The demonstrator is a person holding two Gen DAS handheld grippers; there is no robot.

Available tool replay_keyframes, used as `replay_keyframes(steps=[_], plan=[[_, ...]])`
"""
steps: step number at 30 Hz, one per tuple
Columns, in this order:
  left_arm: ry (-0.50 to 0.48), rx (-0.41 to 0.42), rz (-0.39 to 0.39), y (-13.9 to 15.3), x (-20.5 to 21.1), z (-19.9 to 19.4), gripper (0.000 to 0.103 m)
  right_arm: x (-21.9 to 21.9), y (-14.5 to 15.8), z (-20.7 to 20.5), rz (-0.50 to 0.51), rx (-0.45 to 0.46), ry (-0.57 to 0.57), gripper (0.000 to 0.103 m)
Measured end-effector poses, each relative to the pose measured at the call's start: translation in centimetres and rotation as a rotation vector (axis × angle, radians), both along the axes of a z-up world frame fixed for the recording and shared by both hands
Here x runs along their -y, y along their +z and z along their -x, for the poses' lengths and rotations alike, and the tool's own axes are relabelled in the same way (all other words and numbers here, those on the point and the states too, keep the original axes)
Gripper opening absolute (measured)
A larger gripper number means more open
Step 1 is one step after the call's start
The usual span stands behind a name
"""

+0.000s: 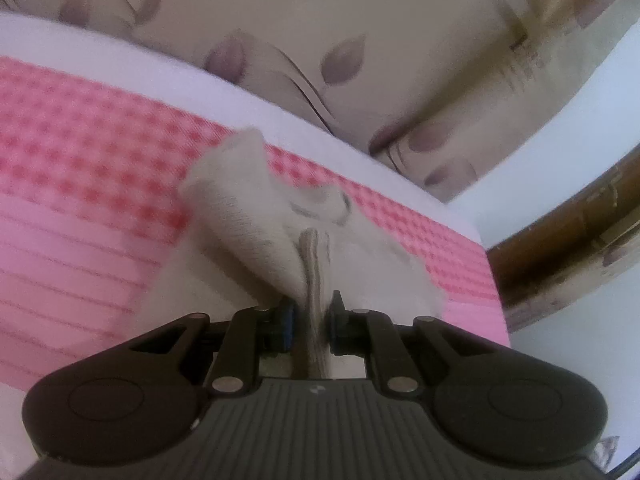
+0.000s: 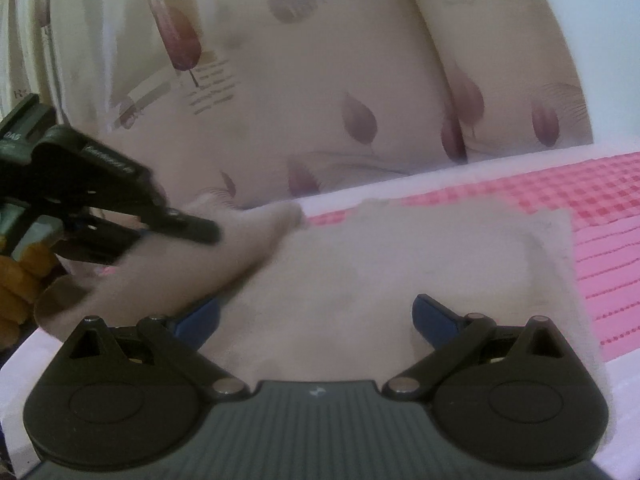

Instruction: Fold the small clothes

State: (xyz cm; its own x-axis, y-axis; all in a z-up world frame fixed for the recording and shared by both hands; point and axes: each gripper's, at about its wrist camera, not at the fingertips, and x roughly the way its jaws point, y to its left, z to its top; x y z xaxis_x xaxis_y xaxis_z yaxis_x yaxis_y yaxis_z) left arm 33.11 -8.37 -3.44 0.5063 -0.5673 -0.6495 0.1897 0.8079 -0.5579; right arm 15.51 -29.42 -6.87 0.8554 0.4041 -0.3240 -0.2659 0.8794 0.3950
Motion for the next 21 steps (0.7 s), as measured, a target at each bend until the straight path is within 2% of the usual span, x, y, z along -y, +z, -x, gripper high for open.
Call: replay_keyframes(steps=[6, 10, 11, 13, 14, 16, 18, 21], plan=[[-0.004, -0.031, 0.056, -1.5, 1.7, -0.5, 0.016, -0.2, -0.1, 0.0, -0.018, -0.003, 0.073, 0.103], [-0.04, 0.009, 0.12, -1.5, 1.4, -0.7, 0.026, -0.4, -0.3, -0.1, -0.034, -0.011, 0.117, 0.103], [-0.044, 0.027, 0.139, -1.3, 1.1, -0.6, 0.031, -0.4, -0.4, -0.2, -0.046, -0.016, 0.128, 0.103], [-0.064, 0.048, 0.199, -1.0, 0.3, -0.5, 0.053, 0.0, -0.6, -0.7, -0.094, -0.04, 0.145, 0.103], [-0.072, 0.066, 0.236, -0.8, -0.1, -0.2, 0.058, 0.2, -0.7, -0.8, -0.116, -0.047, 0.141, 0.103], [-0.069, 0.11, 0.287, -0.4, -1.4, 0.4, 0.077, 0.6, -0.5, -0.8, -0.159, -0.046, 0.131, 0.103], [-0.061, 0.179, 0.317, 0.2, -3.2, 1.2, 0.08, 0.9, -0.4, -0.4, -0.221, -0.031, 0.13, 0.103], [-0.041, 0.281, 0.302, 0.1, -6.1, 2.7, 0.08, 0.4, -0.6, -0.7, -0.271, -0.053, 0.149, 0.103]])
